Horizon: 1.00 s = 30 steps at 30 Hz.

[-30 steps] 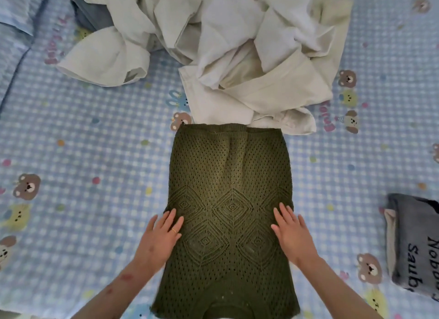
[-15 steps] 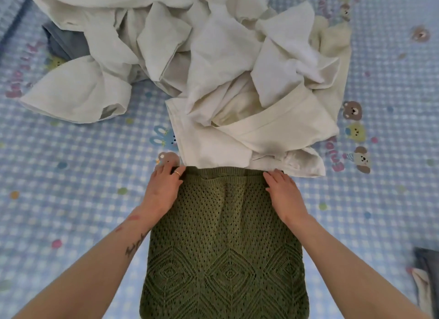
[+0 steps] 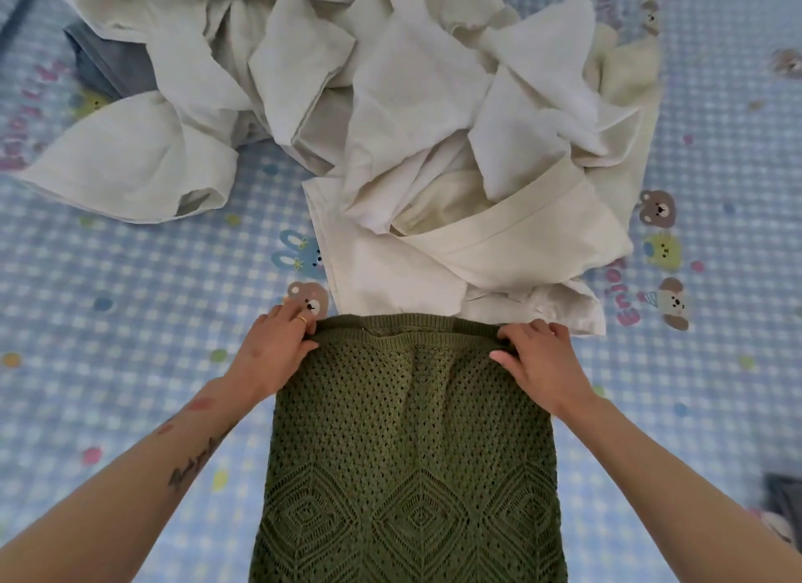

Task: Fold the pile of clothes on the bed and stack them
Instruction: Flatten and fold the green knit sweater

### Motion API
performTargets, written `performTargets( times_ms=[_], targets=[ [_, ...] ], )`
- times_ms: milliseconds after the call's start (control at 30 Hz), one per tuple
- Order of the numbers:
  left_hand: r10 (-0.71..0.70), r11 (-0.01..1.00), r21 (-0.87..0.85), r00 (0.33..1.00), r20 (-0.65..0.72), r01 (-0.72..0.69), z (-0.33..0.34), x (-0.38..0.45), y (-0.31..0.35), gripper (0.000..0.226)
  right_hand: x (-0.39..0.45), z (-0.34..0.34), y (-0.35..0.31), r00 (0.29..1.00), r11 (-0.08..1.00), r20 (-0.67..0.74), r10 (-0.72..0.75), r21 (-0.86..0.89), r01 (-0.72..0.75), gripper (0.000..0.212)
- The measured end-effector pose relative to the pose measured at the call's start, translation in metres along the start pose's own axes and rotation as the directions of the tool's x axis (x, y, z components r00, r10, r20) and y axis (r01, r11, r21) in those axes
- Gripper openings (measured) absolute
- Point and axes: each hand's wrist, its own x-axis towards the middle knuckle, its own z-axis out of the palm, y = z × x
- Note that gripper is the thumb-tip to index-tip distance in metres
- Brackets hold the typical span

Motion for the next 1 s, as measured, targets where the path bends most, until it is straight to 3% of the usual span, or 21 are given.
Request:
performTargets(
  times_ms=[167, 367, 467, 567, 633, 767, 933, 1000],
  targets=[
    [-0.248, 0.924, -0.323, 0.964, -0.095, 0.206, -0.009, 0.003, -0.013, 0.010, 0.002, -0.003, 0.013, 0.965, 0.984, -0.192, 0.180, 0.039, -0.176, 0.010],
    [-0.376, 0.893, -0.320, 0.915, -0.148, 0.315, -0.006, 0.012, -0.016, 0.009, 0.011, 0.009, 0.029, 0.947, 0.963, -0.183, 0.262, -0.015, -0.270, 0.008],
    [-0.300, 0.953, -0.087, 0.942, -0.148, 0.290, -0.003, 0.011, -0.007, 0.023, 0.008, 0.014, 0.017, 0.938, 0.964, -0.229, 0.261, 0.007, -0.266, 0.016],
    [-0.019, 0.998, 0.049, 0.976, -0.217, 0.031, -0.001, 0.005, 0.005, 0.032, 0.000, 0.012, -0.004, 0.949, 0.995, -0.297, 0.101, 0.028, -0.097, 0.023],
    [0.107, 0.992, 0.088, 0.979, -0.176, -0.093, 0.001, 0.007, 0.012, 0.036, 0.002, 0.010, -0.019, 0.970, 0.999, -0.241, -0.022, 0.031, 0.030, 0.032],
    [0.102, 0.991, 0.091, 0.991, -0.086, -0.094, 0.001, 0.017, 0.024, 0.029, 0.021, 0.008, -0.037, 0.988, 0.997, -0.141, -0.059, 0.043, 0.065, 0.033],
    [-0.009, 0.986, -0.162, 0.968, -0.251, -0.033, -0.012, 0.024, 0.020, 0.016, 0.029, -0.001, -0.037, 0.934, 0.994, -0.356, 0.030, 0.110, 0.010, 0.010],
    [-0.084, 0.981, -0.192, 0.953, -0.291, 0.027, -0.018, 0.032, 0.019, 0.014, 0.032, -0.004, -0.034, 0.933, 0.991, -0.348, 0.088, 0.124, -0.047, 0.013]
  ],
)
